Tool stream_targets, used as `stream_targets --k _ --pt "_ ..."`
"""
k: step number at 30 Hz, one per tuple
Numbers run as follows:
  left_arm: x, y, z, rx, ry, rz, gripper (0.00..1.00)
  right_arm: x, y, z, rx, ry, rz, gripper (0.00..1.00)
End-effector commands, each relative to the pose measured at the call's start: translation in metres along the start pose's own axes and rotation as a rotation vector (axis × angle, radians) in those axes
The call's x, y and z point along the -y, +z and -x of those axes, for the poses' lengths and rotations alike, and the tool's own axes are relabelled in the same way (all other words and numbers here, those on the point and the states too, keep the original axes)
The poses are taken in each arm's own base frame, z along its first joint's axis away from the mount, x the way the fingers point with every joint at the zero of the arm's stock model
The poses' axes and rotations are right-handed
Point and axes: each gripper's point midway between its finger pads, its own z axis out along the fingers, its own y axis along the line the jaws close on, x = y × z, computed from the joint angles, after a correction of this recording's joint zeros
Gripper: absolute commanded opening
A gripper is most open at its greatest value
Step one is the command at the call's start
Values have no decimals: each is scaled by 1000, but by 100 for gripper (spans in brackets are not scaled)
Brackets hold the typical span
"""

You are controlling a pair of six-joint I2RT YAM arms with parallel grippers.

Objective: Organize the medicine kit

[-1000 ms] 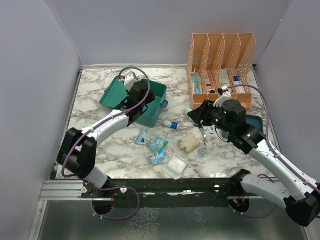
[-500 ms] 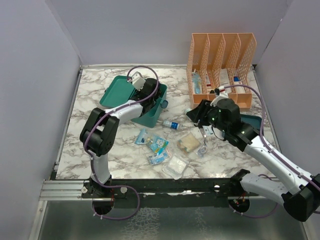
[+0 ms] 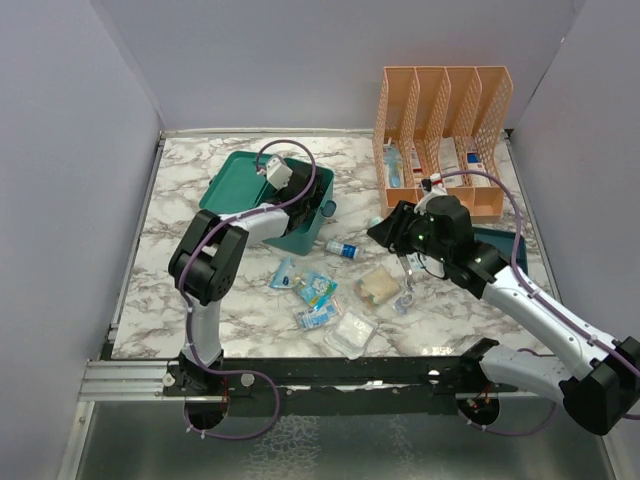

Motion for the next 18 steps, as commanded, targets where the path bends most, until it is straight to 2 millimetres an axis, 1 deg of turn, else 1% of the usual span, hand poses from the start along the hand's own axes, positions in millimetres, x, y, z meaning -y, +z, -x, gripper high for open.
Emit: stream_targets --k 1,4,8,15,18 --pt "7 11 -9 -53 -3 -46 50 -10 3 -1 -9 25 44 43" --pt "8 15 -15 -74 43 -51 55 -12 3 -3 -18 21 59 43" --pt "9 17 -14 -75 91 -48 59 -15 3 -4 -22 18 83 43" --pt "8 13 -4 -44 144 -41 61 -16 8 -5 -31 27 85 42" --pt "9 9 1 -31 159 -46 59 -15 9 -7 -37 30 81 42"
